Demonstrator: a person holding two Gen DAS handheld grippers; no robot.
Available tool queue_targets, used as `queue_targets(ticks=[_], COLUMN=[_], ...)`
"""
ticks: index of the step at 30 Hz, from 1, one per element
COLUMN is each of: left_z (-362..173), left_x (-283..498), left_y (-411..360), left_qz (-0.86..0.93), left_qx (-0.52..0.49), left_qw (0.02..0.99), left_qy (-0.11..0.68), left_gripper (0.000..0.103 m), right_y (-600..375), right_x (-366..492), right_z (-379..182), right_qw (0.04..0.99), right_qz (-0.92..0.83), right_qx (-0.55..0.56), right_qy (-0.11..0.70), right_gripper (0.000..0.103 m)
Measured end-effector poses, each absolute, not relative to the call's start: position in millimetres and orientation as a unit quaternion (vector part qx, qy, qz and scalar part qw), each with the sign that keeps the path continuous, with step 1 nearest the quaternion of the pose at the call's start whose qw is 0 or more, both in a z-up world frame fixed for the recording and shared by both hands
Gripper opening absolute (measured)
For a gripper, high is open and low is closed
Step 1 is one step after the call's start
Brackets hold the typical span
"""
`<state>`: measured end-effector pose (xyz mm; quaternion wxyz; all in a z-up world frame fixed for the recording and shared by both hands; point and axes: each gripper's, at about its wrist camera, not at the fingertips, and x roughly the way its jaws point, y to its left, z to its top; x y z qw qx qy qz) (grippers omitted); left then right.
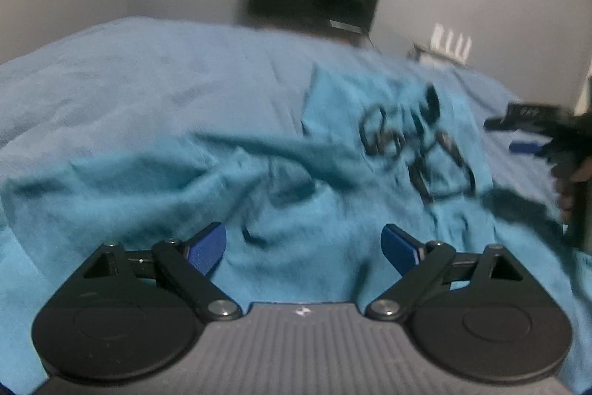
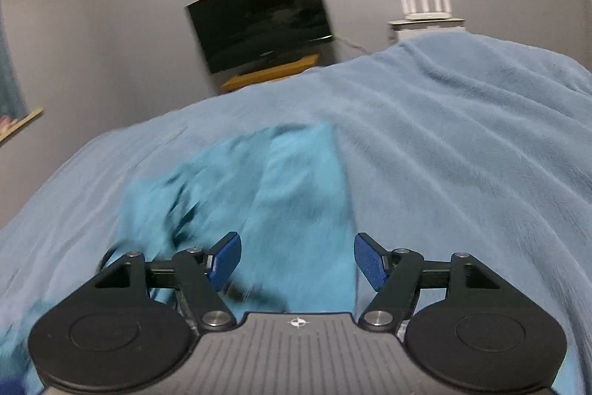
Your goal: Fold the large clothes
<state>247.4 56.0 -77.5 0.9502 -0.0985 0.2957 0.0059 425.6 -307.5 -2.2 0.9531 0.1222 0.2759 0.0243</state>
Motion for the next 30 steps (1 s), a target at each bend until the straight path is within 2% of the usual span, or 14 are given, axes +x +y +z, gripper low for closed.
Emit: queue_targets(ticks=[3, 5, 6, 10, 12, 13, 14, 16, 23, 30], left_z=[-77.6, -80.5, -81.6, -86.6, -89.1, -91.0, -93.5, -96.3, -97.6, -87.3], left_x=[252.1, 254.9, 256.0, 257.4, 258.4, 259.5, 259.6, 260.8, 260.2, 241.5], left_y=[62.7, 64.7, 64.4, 61.6, 62.1, 62.0, 60.8, 58.2, 57.8, 77.5], left_qz=[0.016, 0.016, 0.015, 0.012, 0.013, 0.012, 0.012, 0.013, 0.010, 0.010], left_qx=[-0.105, -0.108, -0.105, -0.094, -0.094, -0.091, -0.087, -0.078, -0.084, -0.138], left_qw=[0.954, 0.954, 0.954, 0.955, 0.954, 0.954, 0.953, 0.952, 0.952, 0.954], left_qy=[0.282, 0.281, 0.281, 0.281, 0.283, 0.286, 0.289, 0.295, 0.294, 0.267], left_gripper=[0.091, 0.091, 0.091, 0.091, 0.091, 0.091, 0.091, 0.091, 0.093, 0.093], right_y=[-312.8, -315.5, -316.2, -317.0, -318.2, -319.8, -321.1, -318.8, -312.7, -296.6], right_x=[470.6, 493.1, 502.2, 539.2, 548.7, 552.0, 553.5, 550.3, 470.5, 326.3], right_z=[-12.0, -17.7, -21.6, -38.7, -45.2, -48.2, -49.5, -45.7, 7.1, 50.8], right_qw=[0.951, 0.949, 0.949, 0.941, 0.933, 0.927, 0.923, 0.927, 0.945, 0.948], right_qz=[0.000, -0.008, -0.011, 0.000, 0.020, 0.035, 0.053, 0.057, 0.168, 0.238], right_qx=[0.150, 0.157, 0.157, 0.172, 0.190, 0.203, 0.212, 0.201, 0.194, 0.130], right_qy=[0.269, 0.272, 0.274, 0.291, 0.304, 0.313, 0.317, 0.311, 0.205, 0.168], right_gripper=[0.073, 0.084, 0.086, 0.088, 0.086, 0.066, 0.037, 0.004, 0.002, 0.002])
